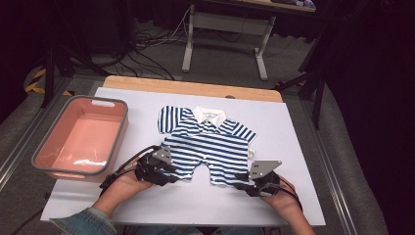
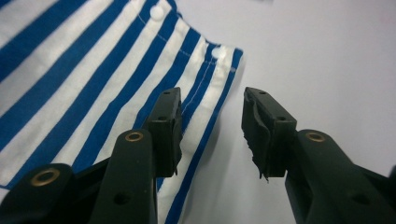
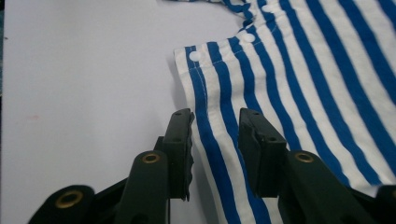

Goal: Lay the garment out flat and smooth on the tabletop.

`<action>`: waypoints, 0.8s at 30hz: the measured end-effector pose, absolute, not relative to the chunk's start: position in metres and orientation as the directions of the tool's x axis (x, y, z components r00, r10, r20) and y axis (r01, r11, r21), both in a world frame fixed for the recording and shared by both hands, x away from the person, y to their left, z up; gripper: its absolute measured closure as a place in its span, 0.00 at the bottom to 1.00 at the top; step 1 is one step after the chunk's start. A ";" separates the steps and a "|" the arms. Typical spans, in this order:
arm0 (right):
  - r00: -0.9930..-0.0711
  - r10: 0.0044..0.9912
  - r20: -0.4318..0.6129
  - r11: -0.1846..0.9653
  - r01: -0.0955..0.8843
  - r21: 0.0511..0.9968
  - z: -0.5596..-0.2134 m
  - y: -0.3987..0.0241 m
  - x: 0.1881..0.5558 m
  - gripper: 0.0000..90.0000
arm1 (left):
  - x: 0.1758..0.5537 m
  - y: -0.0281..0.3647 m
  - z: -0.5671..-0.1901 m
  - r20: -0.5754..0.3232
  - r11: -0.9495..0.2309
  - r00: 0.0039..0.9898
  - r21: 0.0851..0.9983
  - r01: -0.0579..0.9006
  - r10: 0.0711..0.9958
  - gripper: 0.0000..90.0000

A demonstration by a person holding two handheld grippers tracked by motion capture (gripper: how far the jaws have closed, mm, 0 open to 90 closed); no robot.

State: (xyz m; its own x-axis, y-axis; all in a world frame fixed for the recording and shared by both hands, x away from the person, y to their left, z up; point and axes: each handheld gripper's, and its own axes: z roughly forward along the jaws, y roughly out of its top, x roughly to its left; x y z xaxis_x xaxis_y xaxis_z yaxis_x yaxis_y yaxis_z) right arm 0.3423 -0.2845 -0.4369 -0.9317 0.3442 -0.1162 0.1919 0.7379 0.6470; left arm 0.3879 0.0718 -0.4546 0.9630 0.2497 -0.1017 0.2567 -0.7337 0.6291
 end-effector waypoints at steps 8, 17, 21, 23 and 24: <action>-0.952 0.300 -0.055 0.744 0.197 0.639 -0.453 -0.272 0.359 0.80 | 0.392 0.069 -0.459 -0.074 -0.741 0.965 0.627 0.241 0.251 0.81; -0.952 0.305 -0.018 0.729 0.222 0.648 -0.452 -0.274 0.358 0.98 | 0.384 0.067 -0.456 -0.098 -0.753 0.968 0.612 0.242 0.232 0.97; -0.964 0.265 0.004 0.743 0.207 0.636 -0.445 -0.278 0.342 0.98 | 0.371 0.067 -0.449 -0.130 -0.752 0.979 0.626 0.206 0.160 0.97; -0.969 0.245 0.013 0.745 0.197 0.638 -0.441 -0.281 0.333 0.98 | 0.364 0.068 -0.448 -0.152 -0.754 0.979 0.624 0.204 0.138 0.97; -0.971 0.238 0.017 0.745 0.194 0.639 -0.440 -0.282 0.329 0.98 | 0.361 0.068 -0.448 -0.159 -0.758 0.979 0.620 0.201 0.129 0.97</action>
State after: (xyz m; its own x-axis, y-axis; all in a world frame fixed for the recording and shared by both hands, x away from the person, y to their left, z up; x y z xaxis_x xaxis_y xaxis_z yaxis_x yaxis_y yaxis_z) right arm 0.3285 -0.2820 -0.4396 -0.9711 0.2379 0.0170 0.1936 0.7448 0.6386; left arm 0.3607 0.0679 -0.4481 0.9788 0.1295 -0.1589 0.2010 -0.7583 0.6201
